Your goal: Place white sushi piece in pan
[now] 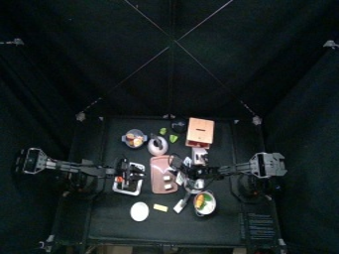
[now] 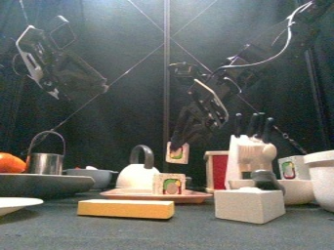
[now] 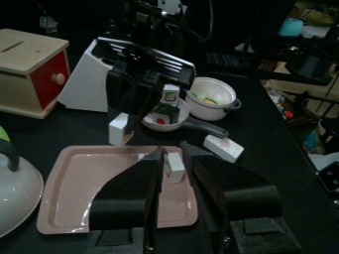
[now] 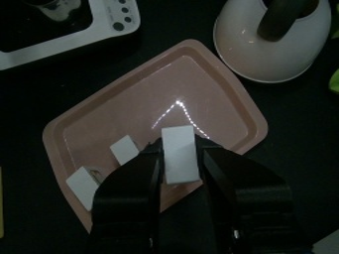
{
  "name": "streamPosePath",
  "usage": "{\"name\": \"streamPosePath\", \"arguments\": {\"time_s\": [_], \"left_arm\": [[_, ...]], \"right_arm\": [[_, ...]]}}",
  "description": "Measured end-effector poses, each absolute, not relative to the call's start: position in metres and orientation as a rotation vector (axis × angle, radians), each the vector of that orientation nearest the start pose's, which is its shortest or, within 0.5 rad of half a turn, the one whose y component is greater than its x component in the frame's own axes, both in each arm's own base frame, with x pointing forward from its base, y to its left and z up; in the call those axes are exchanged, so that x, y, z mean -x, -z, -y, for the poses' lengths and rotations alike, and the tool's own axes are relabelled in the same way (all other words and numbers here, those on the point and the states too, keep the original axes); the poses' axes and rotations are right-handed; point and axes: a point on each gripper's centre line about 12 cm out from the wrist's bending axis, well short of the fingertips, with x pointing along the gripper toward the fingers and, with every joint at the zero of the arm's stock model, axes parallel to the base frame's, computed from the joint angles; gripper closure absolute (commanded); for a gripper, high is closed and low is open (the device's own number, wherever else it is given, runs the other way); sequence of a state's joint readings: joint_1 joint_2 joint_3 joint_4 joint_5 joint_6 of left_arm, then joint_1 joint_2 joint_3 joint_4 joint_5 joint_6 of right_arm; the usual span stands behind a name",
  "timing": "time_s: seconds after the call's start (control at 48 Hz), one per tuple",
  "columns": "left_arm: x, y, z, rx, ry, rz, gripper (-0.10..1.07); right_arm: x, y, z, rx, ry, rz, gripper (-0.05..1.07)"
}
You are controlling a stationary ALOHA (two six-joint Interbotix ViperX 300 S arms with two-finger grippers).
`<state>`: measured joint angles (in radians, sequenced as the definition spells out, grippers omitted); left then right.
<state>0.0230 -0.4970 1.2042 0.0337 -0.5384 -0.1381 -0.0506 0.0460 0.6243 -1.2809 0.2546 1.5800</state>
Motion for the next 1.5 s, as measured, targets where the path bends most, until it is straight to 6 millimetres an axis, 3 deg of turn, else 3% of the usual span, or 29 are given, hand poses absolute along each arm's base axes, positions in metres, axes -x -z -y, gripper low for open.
{"name": "streamPosePath", "arguments": {"time_s": [0.333, 0.625, 0.854, 1.146, 1.5], "left_arm": [[-0.254, -0.204, -0.004, 0.111, -0.015, -0.17, 0.32], [-0.254, -0.204, -0.004, 0.111, -0.015, -0.168, 0.32], [-0.254, -0.204, -0.004, 0.111, -0.015, -0.17, 0.32], [-0.254, -0.203, -0.004, 0.111, -0.015, -0.173, 0.32], [-0.254, -0.204, -0.004, 0.111, -0.015, -0.17, 0.32]], "right_arm": [[-0.375, -0.175, 0.033, -0.233, 0.361, -0.667, 0.44], [-0.314, -0.181, 0.0, -0.273, 0.289, -0.673, 0.44], [-0.278, -0.158, -0.005, -0.284, 0.283, -0.742, 0.43], [-0.271, -0.151, -0.012, -0.299, 0.269, -0.771, 0.42], [-0.27, -0.155, -0.015, -0.301, 0.258, -0.758, 0.19]]}}
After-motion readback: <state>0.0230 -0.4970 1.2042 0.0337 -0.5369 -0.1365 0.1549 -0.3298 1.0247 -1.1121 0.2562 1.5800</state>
